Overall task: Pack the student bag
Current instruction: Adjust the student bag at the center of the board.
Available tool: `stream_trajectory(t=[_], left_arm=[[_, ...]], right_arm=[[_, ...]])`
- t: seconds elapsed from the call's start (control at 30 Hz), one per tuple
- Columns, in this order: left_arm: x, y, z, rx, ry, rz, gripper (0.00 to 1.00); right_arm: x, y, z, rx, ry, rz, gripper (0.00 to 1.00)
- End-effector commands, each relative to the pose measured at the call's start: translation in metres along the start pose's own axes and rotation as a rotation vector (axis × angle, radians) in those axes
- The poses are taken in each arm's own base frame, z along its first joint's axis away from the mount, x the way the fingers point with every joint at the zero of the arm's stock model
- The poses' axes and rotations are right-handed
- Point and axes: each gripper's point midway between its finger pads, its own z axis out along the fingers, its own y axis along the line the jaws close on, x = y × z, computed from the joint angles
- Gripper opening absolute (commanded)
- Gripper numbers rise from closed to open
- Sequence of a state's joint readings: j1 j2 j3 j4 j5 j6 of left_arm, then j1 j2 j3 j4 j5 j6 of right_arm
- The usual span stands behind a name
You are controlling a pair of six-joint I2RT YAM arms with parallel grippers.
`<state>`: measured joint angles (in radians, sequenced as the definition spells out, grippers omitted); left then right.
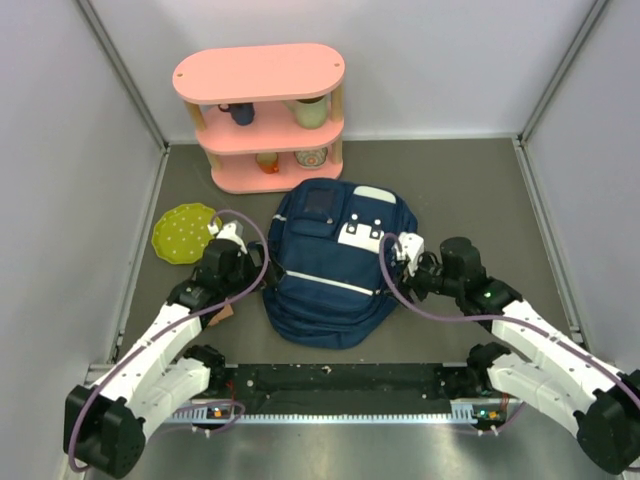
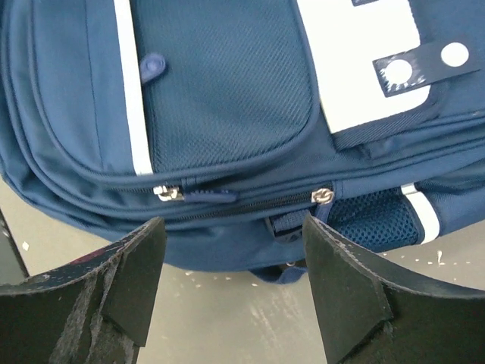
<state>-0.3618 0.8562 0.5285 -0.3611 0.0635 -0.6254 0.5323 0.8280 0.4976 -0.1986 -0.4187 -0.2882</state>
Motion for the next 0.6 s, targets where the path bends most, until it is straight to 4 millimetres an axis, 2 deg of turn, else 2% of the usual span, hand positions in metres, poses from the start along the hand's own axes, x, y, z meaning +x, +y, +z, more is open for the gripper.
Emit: stream_trajectory(t=[0.0,0.1,0.2,0.23,0.33,0.4,0.43,0.47,0.5,0.53,0.57], left_arm=[[0.007,-0.003,-0.005,0.039,0.006,-0.003,0.99],[0.016,-0.004,-0.008,0.072,0.023,-0.011,0.99],[0.022,-0.007,-0.010,0.113,0.022,-0.011,0.99],[0.023,-0.011,-0.012,0.137,0.023,-0.007,0.99],[0.027,-0.016,-0.016,0.176,0.038,0.014,0.99],[0.027,-0.022,-0.021,0.206,0.045,0.032,0.99],[0.024,-0.025,-0.024,0.216,0.037,0.039,0.99],[0.016,-0.030,-0.030,0.224,0.017,0.042,0.99],[0.014,-0.031,-0.033,0.222,0.012,0.042,0.99],[0.009,-0.033,-0.038,0.226,-0.009,0.036,0.99],[0.005,-0.033,-0.040,0.216,-0.025,0.025,0.99]], right_arm=[[-0.002,-0.007,0.001,-0.018,0.023,-0.224,0.71],[-0.011,0.003,0.002,-0.082,-0.026,-0.292,0.70],[-0.011,0.003,0.003,-0.093,-0.027,-0.323,0.67],[-0.009,0.002,0.004,-0.093,-0.020,-0.337,0.63],[-0.009,0.001,0.007,-0.098,-0.015,-0.346,0.61],[-0.011,-0.002,0.009,-0.089,-0.005,-0.339,0.54],[-0.019,-0.008,0.008,-0.040,-0.017,-0.261,0.52],[-0.022,-0.025,0.006,0.063,-0.009,-0.216,0.54],[-0.043,-0.039,0.004,0.152,-0.080,-0.187,0.56],[-0.048,-0.049,0.003,0.238,-0.116,-0.028,0.63],[-0.052,-0.080,-0.008,0.432,-0.145,0.065,0.66]])
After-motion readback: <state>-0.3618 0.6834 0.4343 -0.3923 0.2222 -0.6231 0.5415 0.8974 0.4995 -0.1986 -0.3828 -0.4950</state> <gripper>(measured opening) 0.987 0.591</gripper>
